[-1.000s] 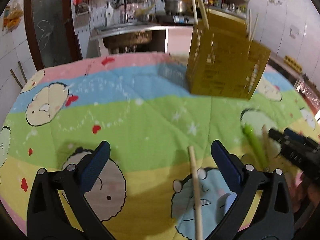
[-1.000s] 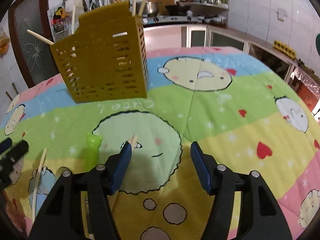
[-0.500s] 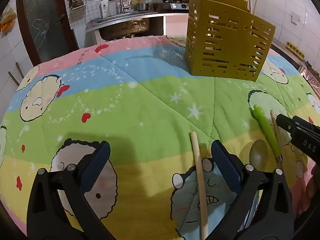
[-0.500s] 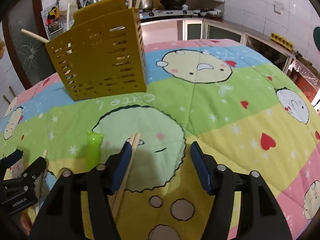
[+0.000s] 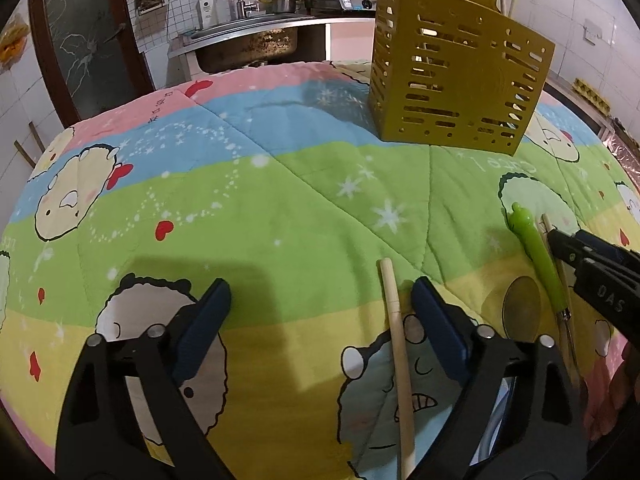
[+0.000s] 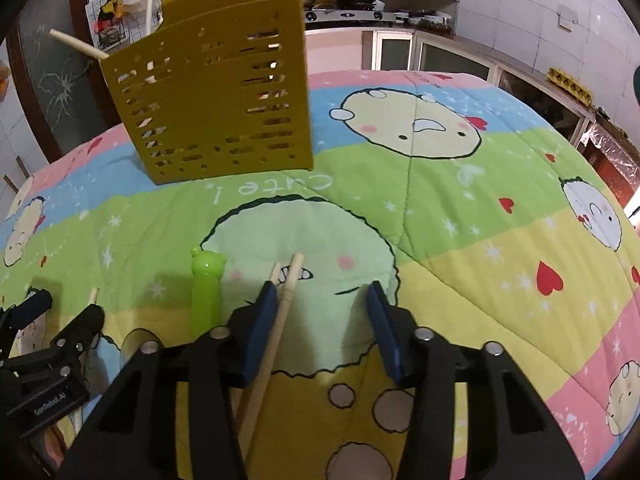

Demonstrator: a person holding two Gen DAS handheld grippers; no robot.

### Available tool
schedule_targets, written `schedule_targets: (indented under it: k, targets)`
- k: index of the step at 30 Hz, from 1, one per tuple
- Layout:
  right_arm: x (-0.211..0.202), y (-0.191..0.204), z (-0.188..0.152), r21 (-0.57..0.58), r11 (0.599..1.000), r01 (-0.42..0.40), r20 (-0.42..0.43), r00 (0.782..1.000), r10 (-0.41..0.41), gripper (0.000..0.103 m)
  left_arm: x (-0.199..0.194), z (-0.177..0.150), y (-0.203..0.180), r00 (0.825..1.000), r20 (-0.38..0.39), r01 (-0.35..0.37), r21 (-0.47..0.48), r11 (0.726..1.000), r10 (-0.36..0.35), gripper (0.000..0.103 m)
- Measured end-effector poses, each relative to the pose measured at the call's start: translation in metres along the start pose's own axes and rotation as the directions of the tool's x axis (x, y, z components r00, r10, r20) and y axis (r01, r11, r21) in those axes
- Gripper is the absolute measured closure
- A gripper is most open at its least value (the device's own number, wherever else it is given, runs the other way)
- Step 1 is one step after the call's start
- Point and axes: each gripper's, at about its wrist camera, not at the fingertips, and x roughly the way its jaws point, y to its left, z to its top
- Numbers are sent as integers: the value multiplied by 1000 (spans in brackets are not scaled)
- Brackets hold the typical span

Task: Organize utensils
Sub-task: 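Lower the left tool onto a chopstick and close it while the right tool grasps another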

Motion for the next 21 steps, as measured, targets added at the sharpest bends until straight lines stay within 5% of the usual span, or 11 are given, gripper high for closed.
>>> schedule_targets:
  k: [5, 12, 19, 21]
  targets:
    - [0, 5, 1, -21, 1000, 8, 5, 1000, -8, 66, -1, -1, -2, 1000, 1, 19, 4, 1000, -19, 29]
    - [6, -2, 12, -7, 999, -43, 14, 999, 43, 90, -4, -3, -8, 999, 2, 48, 15, 999, -48, 45]
    - [0, -1, 6, -31, 997, -75, 22, 997, 76, 92, -6, -5, -14, 998, -10, 67, 19, 998, -67, 59]
    - [-2, 1, 5, -42, 996, -80, 25, 996, 81, 92, -5, -4, -16, 997, -15, 77, 23, 997, -77, 70]
